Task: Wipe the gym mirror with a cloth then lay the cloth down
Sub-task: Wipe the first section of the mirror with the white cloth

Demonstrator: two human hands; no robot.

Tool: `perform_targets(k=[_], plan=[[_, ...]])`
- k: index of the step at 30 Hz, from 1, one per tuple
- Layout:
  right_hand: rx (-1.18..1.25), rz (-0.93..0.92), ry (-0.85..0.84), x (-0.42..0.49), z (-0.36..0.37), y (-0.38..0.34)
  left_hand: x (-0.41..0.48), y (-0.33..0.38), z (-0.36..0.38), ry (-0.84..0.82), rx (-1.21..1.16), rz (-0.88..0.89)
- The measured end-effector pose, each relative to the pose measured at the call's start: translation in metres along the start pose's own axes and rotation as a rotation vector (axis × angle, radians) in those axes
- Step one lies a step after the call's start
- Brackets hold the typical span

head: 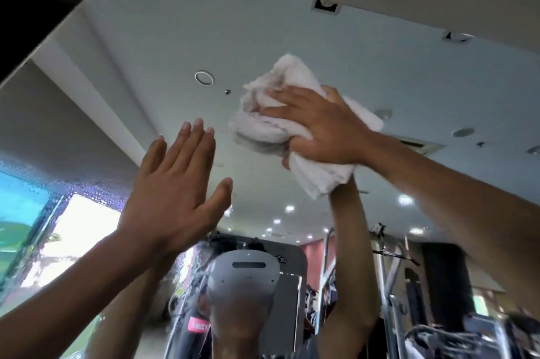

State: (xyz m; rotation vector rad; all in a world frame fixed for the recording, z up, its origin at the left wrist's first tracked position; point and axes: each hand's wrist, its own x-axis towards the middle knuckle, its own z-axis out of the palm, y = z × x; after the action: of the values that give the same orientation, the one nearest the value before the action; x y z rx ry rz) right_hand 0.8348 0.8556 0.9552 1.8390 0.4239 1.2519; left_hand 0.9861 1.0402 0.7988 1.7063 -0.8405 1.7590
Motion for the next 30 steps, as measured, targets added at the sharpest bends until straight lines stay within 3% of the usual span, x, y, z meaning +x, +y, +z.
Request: perform_targets(k=[3,6,7,8,9,12,14,16,18,22,24,26,30], plan=[[-0.030,0.259,0.038,-0.003,-0.005,0.051,-0.001,0.003,0.001,0.038,0.008,-0.092],[-0.051,0.858,0.164,0.042,-0.001,0.072,-0.001,0.005,0.002,0.029,0.027,-0.098],[-0.038,1.016,0.181,0.065,0.001,0.064,-0.001,0.005,0.002,0.034,0.029,-0.096],[-0.041,1.063,0.191,0.087,0.005,0.052,-0.001,0.004,0.001,0.038,0.034,-0.093],[-0.051,0.998,0.185,0.107,0.007,0.036,-0.001,0.003,0.000,0.041,0.043,-0.088],[-0.053,0.551,0.110,0.130,0.007,-0.017,0.002,-0.012,-0.008,0.030,0.103,0.004],[-0.009,0.277,-0.005,0.110,0.000,-0.033,0.003,-0.032,-0.017,-0.003,0.149,0.121],[0.034,0.115,-0.069,0.078,-0.006,-0.027,-0.002,-0.056,-0.026,-0.012,0.140,0.164],[0.016,0.209,-0.049,0.055,-0.013,0.000,-0.007,-0.075,-0.032,0.009,0.102,0.138],[-0.033,0.801,0.075,0.088,-0.002,0.024,-0.024,-0.091,-0.031,0.018,0.099,0.089],[-0.080,0.948,0.155,0.129,0.011,0.005,-0.027,-0.091,-0.030,0.036,0.095,0.058],[-0.083,0.863,0.156,0.158,0.017,-0.025,-0.029,-0.094,-0.030,0.037,0.081,0.030],[-0.093,0.444,0.014,0.142,0.013,-0.097,-0.036,-0.101,-0.030,0.015,0.107,0.069]])
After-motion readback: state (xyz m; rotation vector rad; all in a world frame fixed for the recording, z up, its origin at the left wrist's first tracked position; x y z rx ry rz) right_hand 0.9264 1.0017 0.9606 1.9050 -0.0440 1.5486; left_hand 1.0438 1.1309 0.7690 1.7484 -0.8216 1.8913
